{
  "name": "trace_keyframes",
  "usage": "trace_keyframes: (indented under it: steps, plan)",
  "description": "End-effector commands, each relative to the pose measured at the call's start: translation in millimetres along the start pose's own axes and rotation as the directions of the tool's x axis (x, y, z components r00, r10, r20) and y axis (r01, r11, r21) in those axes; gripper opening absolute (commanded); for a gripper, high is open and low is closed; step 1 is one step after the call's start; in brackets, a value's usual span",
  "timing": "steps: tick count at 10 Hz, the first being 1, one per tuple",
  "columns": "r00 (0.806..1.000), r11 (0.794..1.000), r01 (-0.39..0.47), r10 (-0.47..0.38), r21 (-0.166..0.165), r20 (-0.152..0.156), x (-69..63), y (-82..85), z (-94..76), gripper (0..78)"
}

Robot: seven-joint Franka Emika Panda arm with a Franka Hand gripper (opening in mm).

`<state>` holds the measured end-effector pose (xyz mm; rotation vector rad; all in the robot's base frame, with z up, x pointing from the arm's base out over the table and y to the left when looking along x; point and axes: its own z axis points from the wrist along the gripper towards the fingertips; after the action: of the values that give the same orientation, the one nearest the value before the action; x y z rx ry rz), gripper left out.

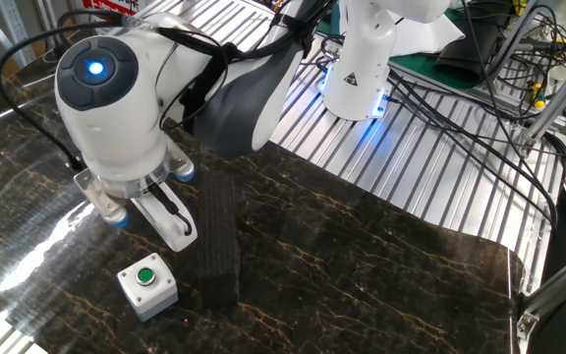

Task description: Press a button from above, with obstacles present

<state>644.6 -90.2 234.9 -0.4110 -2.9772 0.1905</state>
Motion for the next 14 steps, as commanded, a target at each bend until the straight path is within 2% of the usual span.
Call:
trace_keyframes:
  steps: [1, 5, 11, 14]
  plan:
    - [0.989, 0.993, 0.069, -0.056, -0.092, 0.136, 60.5, 18.0, -37.6, 1.2]
    - [0.982, 0.99, 0.091, -0.07, -0.109, 0.178, 63.9, 19.5, -42.3, 1.2]
    - [0.975, 0.986, 0.112, -0.086, -0.121, 0.203, 54.8, 22.0, -48.0, 1.2]
    - [0.975, 0.984, 0.12, -0.092, -0.132, 0.204, 52.8, 22.5, -49.4, 1.2]
